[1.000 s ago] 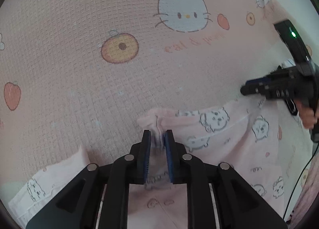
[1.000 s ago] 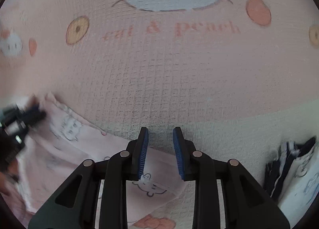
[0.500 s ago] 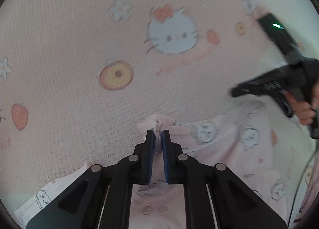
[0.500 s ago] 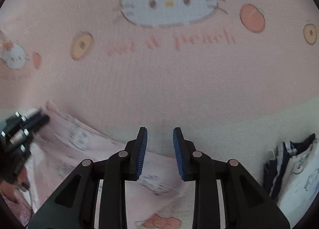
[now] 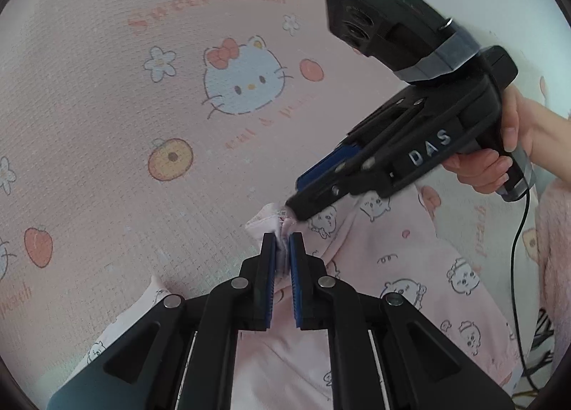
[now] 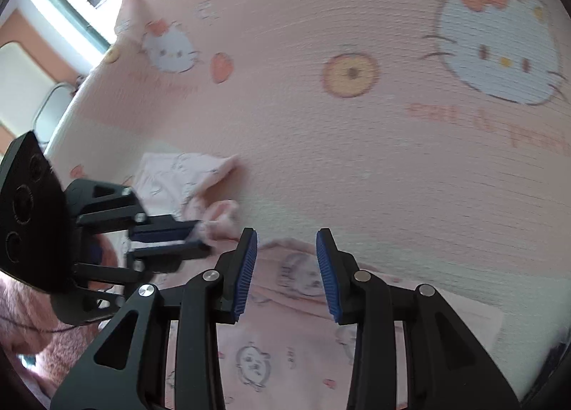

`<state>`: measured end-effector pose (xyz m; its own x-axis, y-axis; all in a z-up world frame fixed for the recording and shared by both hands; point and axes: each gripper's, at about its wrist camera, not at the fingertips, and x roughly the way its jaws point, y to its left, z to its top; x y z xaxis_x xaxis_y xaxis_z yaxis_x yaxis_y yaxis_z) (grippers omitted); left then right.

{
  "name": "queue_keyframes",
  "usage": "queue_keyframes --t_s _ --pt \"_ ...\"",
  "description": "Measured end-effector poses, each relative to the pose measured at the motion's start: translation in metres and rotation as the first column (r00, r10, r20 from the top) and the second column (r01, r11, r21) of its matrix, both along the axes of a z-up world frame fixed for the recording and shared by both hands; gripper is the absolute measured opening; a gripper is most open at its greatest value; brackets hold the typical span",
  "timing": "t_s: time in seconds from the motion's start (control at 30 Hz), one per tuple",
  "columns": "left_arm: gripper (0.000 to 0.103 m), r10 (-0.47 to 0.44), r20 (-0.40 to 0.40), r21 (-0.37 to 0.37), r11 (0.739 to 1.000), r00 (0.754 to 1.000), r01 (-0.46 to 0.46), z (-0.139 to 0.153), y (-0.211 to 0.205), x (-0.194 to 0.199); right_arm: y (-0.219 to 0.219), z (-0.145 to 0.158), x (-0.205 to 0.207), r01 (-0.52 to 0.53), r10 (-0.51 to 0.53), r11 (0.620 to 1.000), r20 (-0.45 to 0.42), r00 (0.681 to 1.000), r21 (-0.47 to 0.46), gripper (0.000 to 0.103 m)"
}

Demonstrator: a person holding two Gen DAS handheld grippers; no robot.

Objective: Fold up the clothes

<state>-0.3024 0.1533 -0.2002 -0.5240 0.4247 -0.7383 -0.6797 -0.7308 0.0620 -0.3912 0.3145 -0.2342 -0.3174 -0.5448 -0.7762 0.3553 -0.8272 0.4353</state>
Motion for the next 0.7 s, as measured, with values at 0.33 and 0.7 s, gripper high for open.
queue_keyframes --t_s 0.33,0.7 --pt "0.009 -0.033 0.011 -0.105 0.994 0.999 0.034 -0.012 0.004 0.001 -0.033 -0.022 0.009 -0.046 0.046 0.988 0.008 0.999 0.151 0.035" --pt "0.009 -0.039 -0.007 -0.158 0.987 0.999 0.037 -0.017 0.011 -0.005 -0.034 -0.057 0.001 0.042 -0.062 0.952 0.056 0.996 0.305 0.033"
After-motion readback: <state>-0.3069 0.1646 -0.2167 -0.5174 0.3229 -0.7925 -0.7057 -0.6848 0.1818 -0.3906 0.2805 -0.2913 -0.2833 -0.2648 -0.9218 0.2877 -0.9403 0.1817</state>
